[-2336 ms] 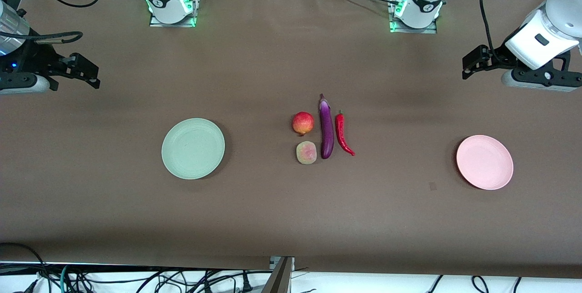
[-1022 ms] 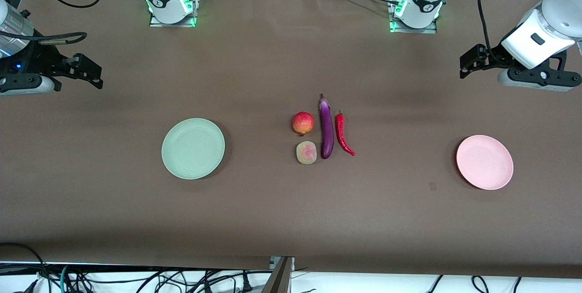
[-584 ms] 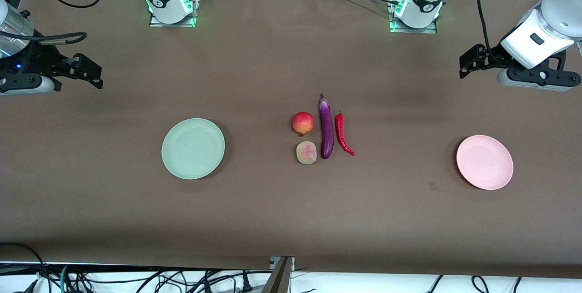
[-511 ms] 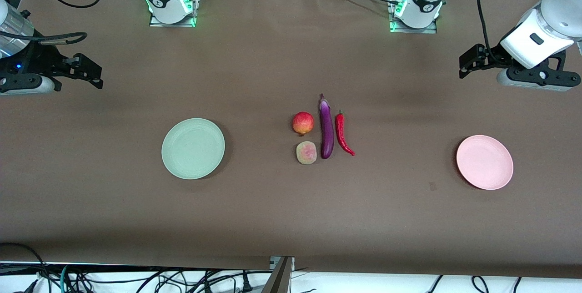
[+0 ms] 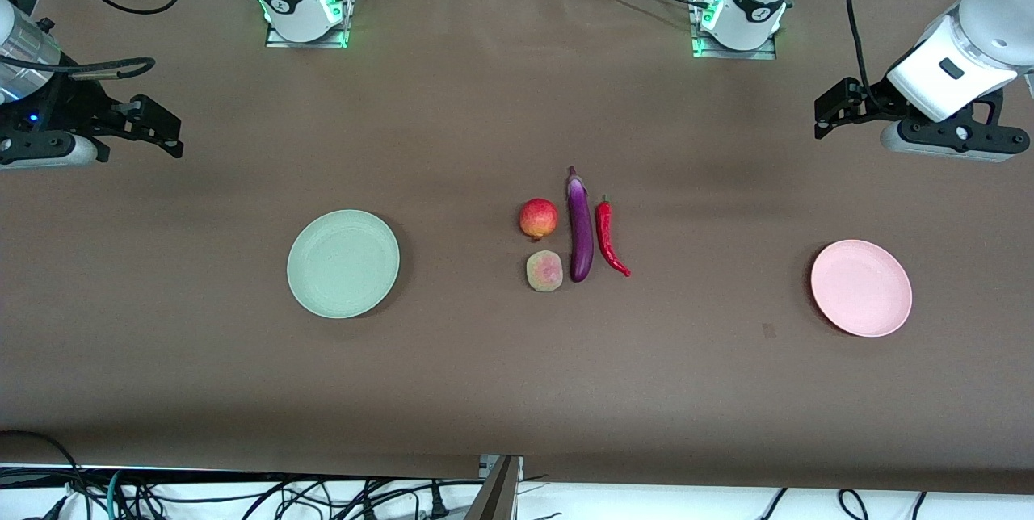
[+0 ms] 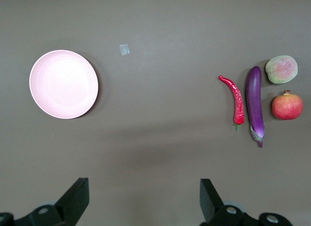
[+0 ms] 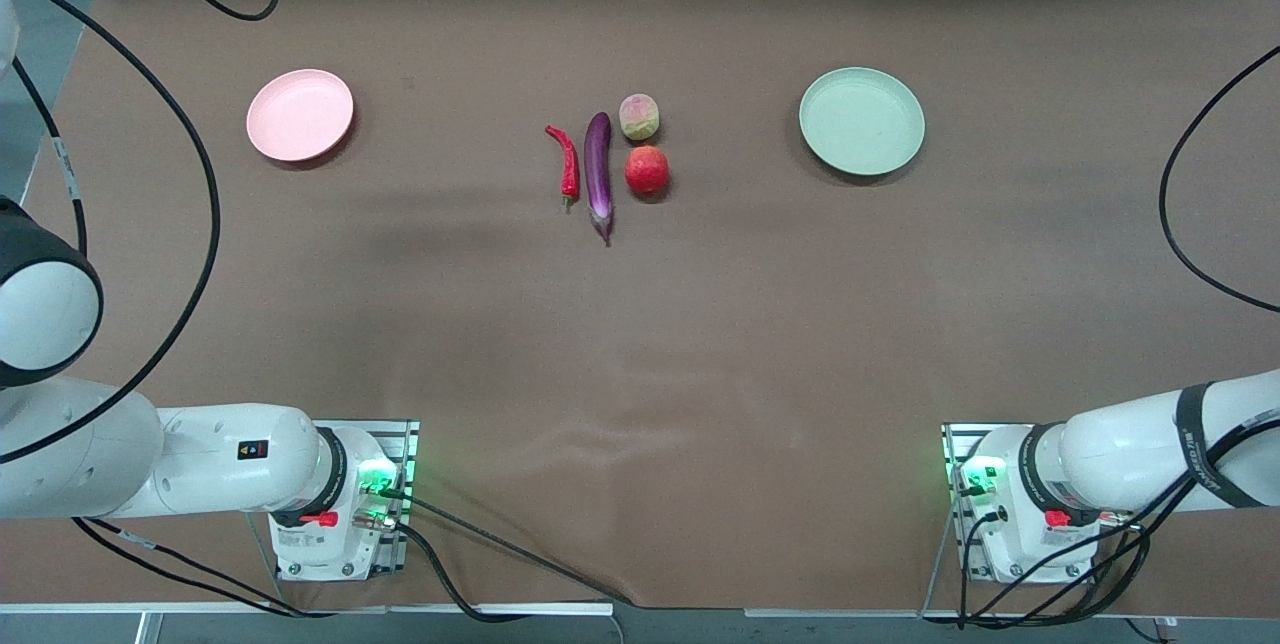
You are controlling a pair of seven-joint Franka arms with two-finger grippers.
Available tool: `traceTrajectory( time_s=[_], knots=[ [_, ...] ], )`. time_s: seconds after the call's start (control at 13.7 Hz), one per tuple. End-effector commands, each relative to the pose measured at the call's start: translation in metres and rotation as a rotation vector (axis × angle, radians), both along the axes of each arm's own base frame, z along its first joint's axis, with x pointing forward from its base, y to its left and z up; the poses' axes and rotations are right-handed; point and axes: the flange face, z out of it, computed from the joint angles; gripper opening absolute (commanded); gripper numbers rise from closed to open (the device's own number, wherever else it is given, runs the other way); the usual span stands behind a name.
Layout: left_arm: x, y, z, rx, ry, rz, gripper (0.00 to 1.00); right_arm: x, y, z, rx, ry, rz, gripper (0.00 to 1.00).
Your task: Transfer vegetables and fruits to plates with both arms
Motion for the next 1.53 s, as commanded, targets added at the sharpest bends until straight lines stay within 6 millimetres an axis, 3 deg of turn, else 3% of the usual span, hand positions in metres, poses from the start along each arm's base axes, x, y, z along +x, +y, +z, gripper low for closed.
traceTrajectory(
  time_s=[0.0,0.88,1.17,1.39,1.46],
  knots=[
    [0.003,-0.002,0.005,0.014,0.0,0.008,1.0,-0.001,0.002,0.003,-0.002,0.002,0.005,1.0],
    [0.003,-0.001,0.005,0.014,0.002,0.008,1.0,0.001,0.002,0.001,0.0,0.001,0.001,1.0],
    [0.003,-0.004,0.005,0.014,0.003,0.002,1.0,0.01,0.033,-0.029,-0.012,0.055,0.059,1.0],
    [0.002,-0.004,0.004,0.017,0.011,0.001,1.0,0.012,0.042,-0.034,-0.016,0.056,0.075,1.0],
    [0.002,-0.004,0.004,0.017,0.011,0.001,1.0,0.02,0.043,-0.054,-0.017,0.09,0.078,1.0]
  ],
)
